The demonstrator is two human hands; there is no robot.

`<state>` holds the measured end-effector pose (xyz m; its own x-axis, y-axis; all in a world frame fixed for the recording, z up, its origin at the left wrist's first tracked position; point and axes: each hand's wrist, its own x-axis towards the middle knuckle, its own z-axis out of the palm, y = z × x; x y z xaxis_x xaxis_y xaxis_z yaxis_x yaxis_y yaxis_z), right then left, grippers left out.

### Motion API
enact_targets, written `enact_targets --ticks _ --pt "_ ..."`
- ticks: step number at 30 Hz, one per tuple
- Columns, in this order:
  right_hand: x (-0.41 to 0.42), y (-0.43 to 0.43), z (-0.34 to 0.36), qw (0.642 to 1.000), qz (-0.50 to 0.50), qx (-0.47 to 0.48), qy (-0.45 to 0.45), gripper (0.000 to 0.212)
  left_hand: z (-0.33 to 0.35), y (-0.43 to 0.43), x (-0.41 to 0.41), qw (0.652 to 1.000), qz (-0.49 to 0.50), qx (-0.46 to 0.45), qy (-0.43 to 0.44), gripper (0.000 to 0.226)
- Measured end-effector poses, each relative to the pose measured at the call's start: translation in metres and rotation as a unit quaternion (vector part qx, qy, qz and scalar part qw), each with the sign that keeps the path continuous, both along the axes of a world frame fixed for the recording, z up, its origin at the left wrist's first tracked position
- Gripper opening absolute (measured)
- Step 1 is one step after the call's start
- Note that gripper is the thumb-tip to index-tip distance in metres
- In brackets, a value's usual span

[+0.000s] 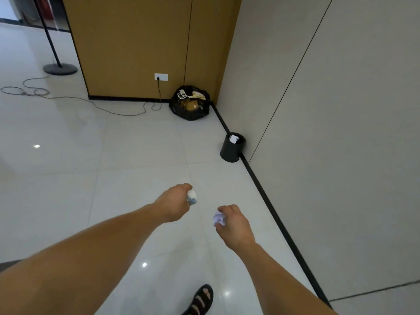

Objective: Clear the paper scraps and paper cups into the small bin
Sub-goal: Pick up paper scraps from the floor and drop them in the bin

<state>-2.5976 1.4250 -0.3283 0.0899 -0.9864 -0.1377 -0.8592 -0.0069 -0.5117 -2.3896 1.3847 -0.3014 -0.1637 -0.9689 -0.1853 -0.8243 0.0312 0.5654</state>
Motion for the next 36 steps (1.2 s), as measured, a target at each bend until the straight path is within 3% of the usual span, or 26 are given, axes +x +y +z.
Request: enact_targets --ticks 15,27,36 --pt "-0.049 -0.323 0.005 1.0 0.024 -0.003 0.008 0.039 0.011 -0.307 -0.043 0.999 0.019 0.022 -0.018 0.042" --pt "-0.061 -0.574 0.014 0.994 -0.102 -0.014 0.035 0.04 0.013 -0.611 -0.061 0.996 -0.085 0.007 -0.005 0.041" --pt "-0.105 -0.727 -0.014 0.989 -0.144 0.02 0.011 0.039 -0.01 -0.794 -0.142 0.988 -0.155 0.016 0.0 0.046"
